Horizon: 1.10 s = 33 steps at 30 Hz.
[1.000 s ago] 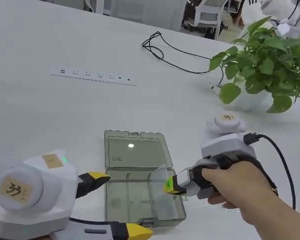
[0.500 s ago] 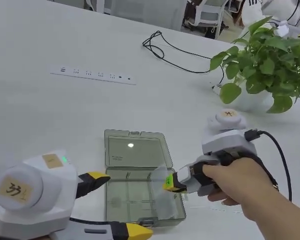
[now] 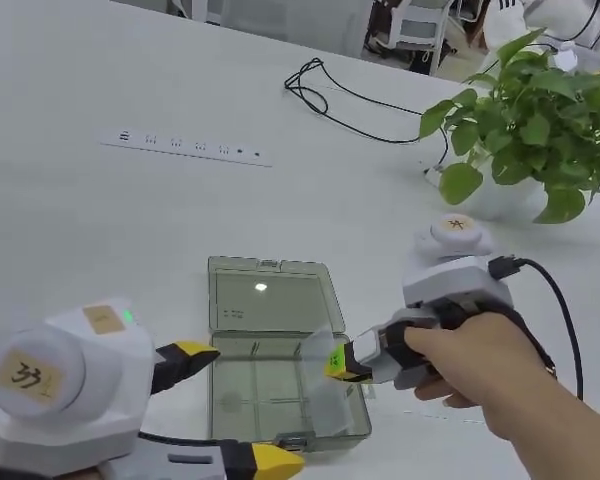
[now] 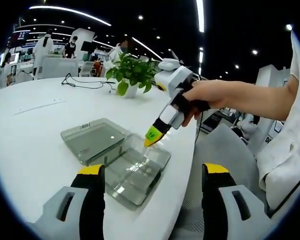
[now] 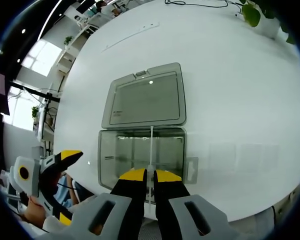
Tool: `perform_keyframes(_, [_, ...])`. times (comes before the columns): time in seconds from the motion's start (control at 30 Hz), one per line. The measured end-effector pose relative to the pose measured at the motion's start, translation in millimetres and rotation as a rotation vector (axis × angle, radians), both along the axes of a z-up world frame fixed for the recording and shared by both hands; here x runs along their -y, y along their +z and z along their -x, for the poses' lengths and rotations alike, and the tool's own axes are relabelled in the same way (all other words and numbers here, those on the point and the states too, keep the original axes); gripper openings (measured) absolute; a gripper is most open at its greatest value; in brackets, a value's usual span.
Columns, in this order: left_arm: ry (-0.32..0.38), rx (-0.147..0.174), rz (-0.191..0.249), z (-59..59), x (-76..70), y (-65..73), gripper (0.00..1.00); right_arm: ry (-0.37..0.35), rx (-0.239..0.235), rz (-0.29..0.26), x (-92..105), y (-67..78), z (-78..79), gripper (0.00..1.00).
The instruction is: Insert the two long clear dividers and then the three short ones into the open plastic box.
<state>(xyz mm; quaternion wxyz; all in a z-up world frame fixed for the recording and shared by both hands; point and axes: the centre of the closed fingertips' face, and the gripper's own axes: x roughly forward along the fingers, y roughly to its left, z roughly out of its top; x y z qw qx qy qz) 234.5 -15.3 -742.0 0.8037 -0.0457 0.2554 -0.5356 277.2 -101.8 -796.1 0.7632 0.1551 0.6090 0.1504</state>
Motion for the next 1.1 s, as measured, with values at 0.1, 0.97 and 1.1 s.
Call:
perform_keyframes(0.1, [0.002, 0.001, -0.003, -0.1, -1.0, -0.4, 0.81, 0.013, 0.013, 0.002, -3.7, 0.5, 1.6, 0.06])
perform_keyframes(0.97, [0.009, 0.006, -0.016, -2.5, -4.4, 0.0, 0.81, 0.094, 0.080, -0.036, -16.9, -16.1, -1.9, 0.11])
perform_keyframes(1.1, [0.014, 0.005, -0.015, -2.8, -5.0, 1.0, 0.81, 0.091, 0.078, -0.046, -17.0, -20.3, -1.8, 0.11])
